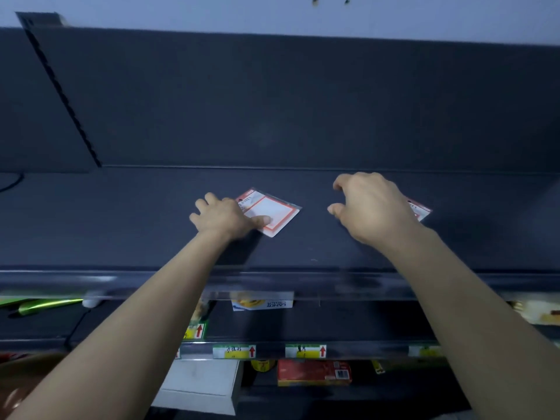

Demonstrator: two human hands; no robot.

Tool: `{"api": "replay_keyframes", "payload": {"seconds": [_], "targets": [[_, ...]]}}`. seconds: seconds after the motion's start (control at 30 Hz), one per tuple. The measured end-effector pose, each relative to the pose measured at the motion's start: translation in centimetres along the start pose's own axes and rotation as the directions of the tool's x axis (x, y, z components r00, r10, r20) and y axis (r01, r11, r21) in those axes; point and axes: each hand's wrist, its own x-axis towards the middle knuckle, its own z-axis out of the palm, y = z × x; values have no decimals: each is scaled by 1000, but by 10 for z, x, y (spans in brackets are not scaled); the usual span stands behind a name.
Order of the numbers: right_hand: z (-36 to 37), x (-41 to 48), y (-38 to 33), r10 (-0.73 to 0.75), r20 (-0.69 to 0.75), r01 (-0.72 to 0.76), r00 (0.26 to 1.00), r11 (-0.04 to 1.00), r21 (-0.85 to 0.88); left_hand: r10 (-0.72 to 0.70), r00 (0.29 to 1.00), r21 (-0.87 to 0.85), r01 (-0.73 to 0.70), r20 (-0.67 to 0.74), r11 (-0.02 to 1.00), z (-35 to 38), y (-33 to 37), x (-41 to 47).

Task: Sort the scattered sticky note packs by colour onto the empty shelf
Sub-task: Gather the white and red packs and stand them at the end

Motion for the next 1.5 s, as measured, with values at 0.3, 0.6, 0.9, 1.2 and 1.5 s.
{"api": "replay_keyframes", "payload": {"seconds": [0.3, 0.6, 0.9, 1.2, 1.5], "targets": [[18, 35, 29, 39, 75, -43, 996, 998, 54, 53, 998, -471, -59, -27, 880, -6, 15, 16], [34, 62, 115, 302, 224, -330, 927, 938, 103, 364, 892, -672, -444, -267, 593, -24, 79, -16], [55, 78, 164, 412, 421, -478, 808, 876, 60, 411, 895, -709, -403, -173, 579, -11, 118, -29], [42, 81, 169, 334, 257, -404, 907, 860, 312, 398, 902, -725, -386, -167, 571, -11, 130, -49], [-11, 20, 170, 375, -155, -272, 914, 850, 450, 542, 797, -704, -544, -266, 456, -32, 143, -84]]}}
